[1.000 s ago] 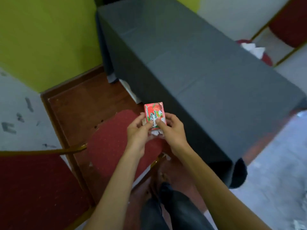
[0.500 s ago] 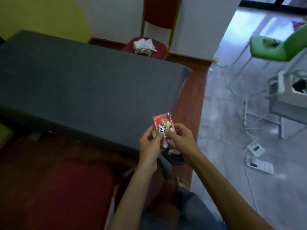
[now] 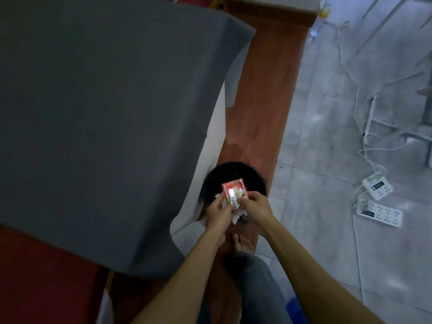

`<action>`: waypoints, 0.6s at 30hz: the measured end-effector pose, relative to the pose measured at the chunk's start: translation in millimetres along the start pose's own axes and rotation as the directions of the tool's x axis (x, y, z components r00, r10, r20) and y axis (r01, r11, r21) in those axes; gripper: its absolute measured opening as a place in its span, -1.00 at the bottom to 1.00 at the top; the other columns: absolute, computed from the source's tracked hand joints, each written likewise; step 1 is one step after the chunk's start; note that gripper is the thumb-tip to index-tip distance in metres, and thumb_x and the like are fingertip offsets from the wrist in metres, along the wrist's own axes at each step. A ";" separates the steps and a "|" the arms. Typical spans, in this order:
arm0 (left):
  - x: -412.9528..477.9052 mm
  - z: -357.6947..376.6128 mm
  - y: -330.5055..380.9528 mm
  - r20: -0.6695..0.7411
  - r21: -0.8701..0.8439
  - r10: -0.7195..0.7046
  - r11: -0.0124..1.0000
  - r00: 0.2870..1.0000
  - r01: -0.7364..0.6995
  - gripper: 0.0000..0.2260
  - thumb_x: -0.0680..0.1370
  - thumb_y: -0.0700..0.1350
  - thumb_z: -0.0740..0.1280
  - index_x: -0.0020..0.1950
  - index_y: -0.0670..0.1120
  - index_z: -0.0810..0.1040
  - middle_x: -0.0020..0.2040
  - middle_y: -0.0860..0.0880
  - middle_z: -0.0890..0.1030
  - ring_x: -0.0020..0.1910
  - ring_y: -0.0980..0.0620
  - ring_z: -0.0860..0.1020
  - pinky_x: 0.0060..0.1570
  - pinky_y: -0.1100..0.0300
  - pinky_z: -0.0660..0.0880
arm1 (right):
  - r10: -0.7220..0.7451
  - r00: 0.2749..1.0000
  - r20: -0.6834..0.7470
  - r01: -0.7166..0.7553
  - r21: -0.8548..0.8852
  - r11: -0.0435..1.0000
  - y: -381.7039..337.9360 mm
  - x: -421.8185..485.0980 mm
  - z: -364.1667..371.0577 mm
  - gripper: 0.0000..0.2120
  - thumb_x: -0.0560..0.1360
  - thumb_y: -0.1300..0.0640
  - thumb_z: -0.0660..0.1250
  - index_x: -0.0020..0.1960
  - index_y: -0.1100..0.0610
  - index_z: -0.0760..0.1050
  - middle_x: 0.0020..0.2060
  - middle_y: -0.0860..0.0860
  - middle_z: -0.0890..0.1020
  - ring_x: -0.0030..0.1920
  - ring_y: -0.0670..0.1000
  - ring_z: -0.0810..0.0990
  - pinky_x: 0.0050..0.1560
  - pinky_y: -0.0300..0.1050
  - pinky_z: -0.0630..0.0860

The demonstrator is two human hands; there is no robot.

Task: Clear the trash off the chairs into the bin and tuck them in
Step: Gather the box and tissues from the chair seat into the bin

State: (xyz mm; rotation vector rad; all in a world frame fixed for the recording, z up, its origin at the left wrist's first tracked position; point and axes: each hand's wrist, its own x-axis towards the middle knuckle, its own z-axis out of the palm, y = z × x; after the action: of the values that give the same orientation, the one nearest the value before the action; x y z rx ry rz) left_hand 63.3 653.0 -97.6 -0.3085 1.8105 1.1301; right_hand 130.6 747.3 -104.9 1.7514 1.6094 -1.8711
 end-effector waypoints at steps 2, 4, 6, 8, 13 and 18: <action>37.1 5.5 -18.8 -0.043 0.114 -0.025 0.993 0.999 0.029 -0.75 0.58 -0.14 0.34 0.25 -0.05 0.62 0.14 -0.08 0.68 -0.02 0.02 0.65 -0.19 0.25 0.58 | 0.022 1.000 0.005 -0.022 -0.034 0.999 18.0 40.6 12.1 -0.93 0.53 0.23 0.40 -0.07 0.07 0.62 0.01 0.15 0.70 -0.17 -0.04 0.62 -0.10 -0.08 0.57; 70.4 5.8 -34.9 -0.088 0.191 -0.042 0.980 0.995 0.059 -0.75 0.61 -0.16 0.27 0.25 -0.11 0.61 0.22 -0.18 0.64 0.07 -0.08 0.61 0.01 0.19 0.60 | 0.043 0.999 0.032 -0.041 -0.068 0.997 34.5 72.5 23.7 -0.97 0.53 0.17 0.40 -0.05 0.07 0.61 0.07 0.16 0.68 -0.04 0.06 0.63 0.11 0.07 0.59; 94.9 4.4 -44.7 -0.096 0.236 -0.064 0.968 0.993 0.086 -0.66 0.58 -0.25 0.23 0.35 -0.14 0.55 0.31 -0.18 0.59 0.18 -0.13 0.57 0.17 0.17 0.55 | 0.059 0.995 0.076 -0.048 -0.136 0.990 45.8 95.1 29.2 -0.78 0.54 0.12 0.36 0.17 0.12 0.58 0.09 0.03 0.60 0.10 0.10 0.57 0.14 0.02 0.54; 102.8 0.8 -48.5 -0.093 0.313 -0.072 0.945 0.993 0.098 -0.57 0.55 -0.23 0.24 0.43 -0.09 0.50 0.36 -0.12 0.56 0.28 -0.13 0.54 0.30 0.03 0.48 | 0.046 0.991 0.129 -0.022 -0.183 0.983 50.1 102.7 31.0 -0.79 0.55 0.11 0.32 0.17 0.07 0.56 0.05 -0.04 0.53 0.13 0.09 0.53 0.04 -0.09 0.47; 65.6 -5.3 -37.7 -0.053 0.327 -0.013 0.944 0.999 0.030 -0.60 0.55 -0.17 0.27 0.39 0.00 0.54 0.35 -0.08 0.57 0.29 -0.06 0.53 0.16 0.14 0.47 | 0.049 0.988 0.146 -0.014 -0.234 0.972 41.7 67.3 22.0 -0.68 0.57 0.12 0.33 0.30 0.17 0.56 0.24 0.08 0.60 0.24 0.12 0.57 0.26 0.09 0.53; -14.6 -18.9 12.6 0.007 0.292 0.171 0.942 0.985 -0.166 -0.69 0.61 -0.20 0.22 0.26 0.03 0.61 0.27 0.00 0.62 0.23 0.05 0.56 0.18 0.14 0.52 | 0.003 0.991 0.135 0.011 -0.100 0.995 -4.2 -6.8 -0.8 -0.74 0.60 0.13 0.32 0.25 0.17 0.58 0.20 0.15 0.64 0.16 0.12 0.63 0.13 0.10 0.61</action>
State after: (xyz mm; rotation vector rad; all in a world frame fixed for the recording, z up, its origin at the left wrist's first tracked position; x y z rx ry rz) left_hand 52.1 640.9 -76.2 0.0111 2.0186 0.9572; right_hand 130.4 746.1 -96.9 1.5472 1.6273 -1.8322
